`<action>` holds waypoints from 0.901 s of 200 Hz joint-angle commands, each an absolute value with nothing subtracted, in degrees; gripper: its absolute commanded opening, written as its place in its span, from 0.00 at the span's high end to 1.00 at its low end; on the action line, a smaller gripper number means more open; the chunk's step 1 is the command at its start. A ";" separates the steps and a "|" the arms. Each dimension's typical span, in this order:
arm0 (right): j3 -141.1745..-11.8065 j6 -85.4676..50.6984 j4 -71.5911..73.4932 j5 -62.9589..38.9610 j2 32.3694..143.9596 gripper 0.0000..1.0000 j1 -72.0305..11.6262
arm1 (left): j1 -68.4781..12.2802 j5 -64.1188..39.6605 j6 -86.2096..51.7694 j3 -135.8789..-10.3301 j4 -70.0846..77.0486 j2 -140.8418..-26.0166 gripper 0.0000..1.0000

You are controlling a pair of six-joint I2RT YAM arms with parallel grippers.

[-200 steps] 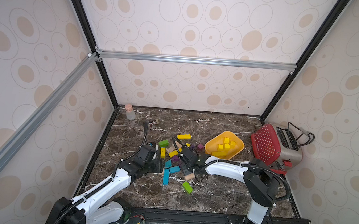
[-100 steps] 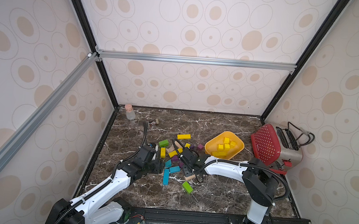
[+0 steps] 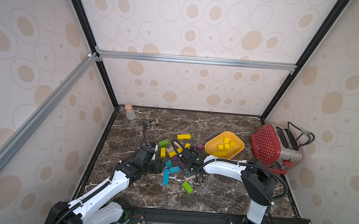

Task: Pick out the yellow building blocks
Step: Pick up the building block from the center of the board.

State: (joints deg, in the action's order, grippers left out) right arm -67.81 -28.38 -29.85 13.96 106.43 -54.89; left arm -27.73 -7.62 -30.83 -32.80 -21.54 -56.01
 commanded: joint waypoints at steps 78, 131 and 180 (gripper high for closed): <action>-71.72 -27.35 -32.42 8.37 110.92 0.63 -53.08 | -27.41 -5.89 -29.41 -32.81 -23.91 -52.61 0.34; -69.80 -27.22 -32.17 9.28 108.26 0.74 -52.96 | -27.36 -6.24 -29.58 -32.73 -23.20 -52.88 0.34; -67.85 -27.43 -32.14 9.64 104.99 0.85 -52.92 | -27.40 -6.18 -29.77 -32.09 -20.90 -52.72 0.34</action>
State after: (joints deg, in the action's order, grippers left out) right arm -69.67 -27.38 -30.85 8.99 108.47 -53.30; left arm -27.73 -6.94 -30.39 -32.42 -22.13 -53.30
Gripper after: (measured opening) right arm 0.324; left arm 0.656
